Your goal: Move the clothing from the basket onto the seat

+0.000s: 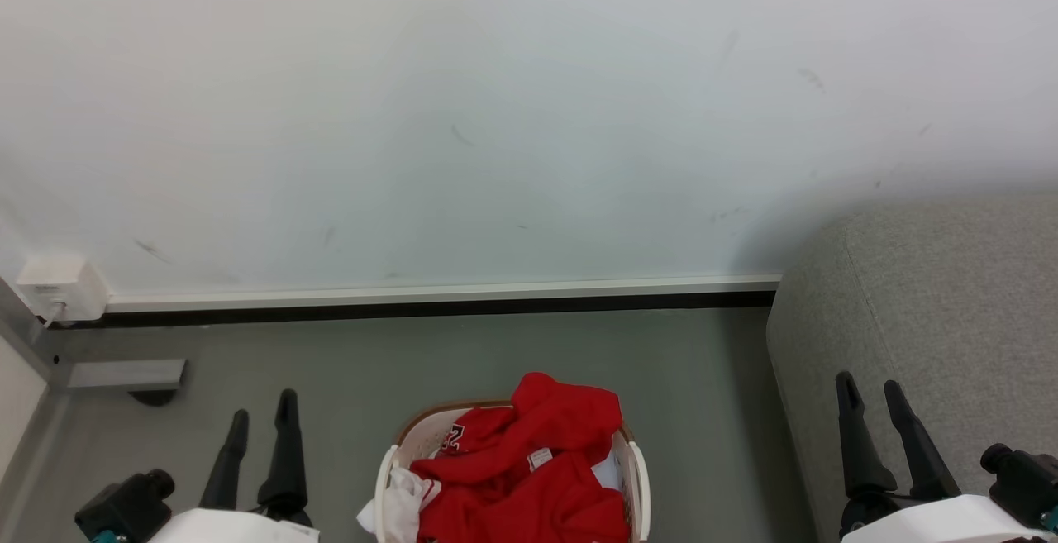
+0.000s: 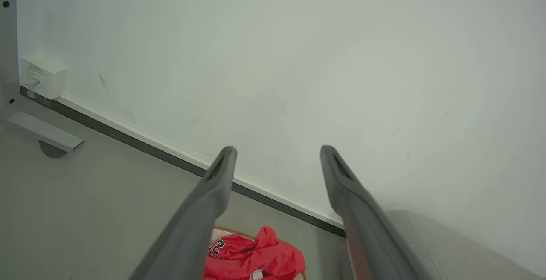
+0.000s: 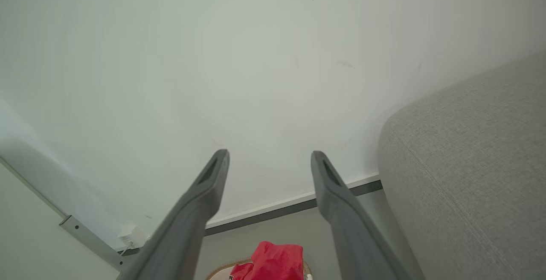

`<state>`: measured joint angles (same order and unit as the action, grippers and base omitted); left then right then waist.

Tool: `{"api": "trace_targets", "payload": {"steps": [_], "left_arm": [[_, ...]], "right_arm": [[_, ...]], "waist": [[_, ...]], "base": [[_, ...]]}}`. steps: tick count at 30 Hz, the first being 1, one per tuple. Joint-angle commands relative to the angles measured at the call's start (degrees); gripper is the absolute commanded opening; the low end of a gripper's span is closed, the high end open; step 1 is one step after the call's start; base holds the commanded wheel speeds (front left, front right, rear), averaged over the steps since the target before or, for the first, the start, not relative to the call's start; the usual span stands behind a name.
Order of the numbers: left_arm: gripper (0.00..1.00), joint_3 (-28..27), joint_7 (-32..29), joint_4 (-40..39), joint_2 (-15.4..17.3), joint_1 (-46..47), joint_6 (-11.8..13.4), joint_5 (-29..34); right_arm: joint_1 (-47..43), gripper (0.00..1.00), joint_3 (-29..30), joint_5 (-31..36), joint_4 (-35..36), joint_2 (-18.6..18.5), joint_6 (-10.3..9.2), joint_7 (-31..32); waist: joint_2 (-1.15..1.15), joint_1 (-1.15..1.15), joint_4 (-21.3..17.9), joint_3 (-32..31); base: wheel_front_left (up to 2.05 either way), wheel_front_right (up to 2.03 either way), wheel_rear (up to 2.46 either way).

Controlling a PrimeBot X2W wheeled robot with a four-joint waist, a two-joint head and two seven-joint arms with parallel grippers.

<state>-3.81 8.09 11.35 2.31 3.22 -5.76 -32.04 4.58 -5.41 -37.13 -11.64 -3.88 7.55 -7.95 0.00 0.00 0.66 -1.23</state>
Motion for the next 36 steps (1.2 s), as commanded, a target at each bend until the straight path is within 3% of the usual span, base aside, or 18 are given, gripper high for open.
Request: {"api": "trace_targets", "payload": {"steps": [1, 36], "left_arm": [[1.0, -0.14, 0.33, -0.45, 0.51, 0.22, -0.01, 1.77], [1.0, 0.34, 4.97, -0.32, 0.7, -0.29, -0.08, 19.84]], "right_arm": [[1.25, 1.0, -0.14, 1.59, 0.37, -0.67, -0.06, -0.48], [1.51, 1.0, -1.67, 17.24, -0.16, -0.8, -0.1, -5.1]], "waist": [[0.0, 0.0, 0.01, -0.04], [0.0, 0.0, -0.02, -0.62]], "base": [[0.0, 0.0, 0.0], [0.0, 0.0, 0.0]]}}
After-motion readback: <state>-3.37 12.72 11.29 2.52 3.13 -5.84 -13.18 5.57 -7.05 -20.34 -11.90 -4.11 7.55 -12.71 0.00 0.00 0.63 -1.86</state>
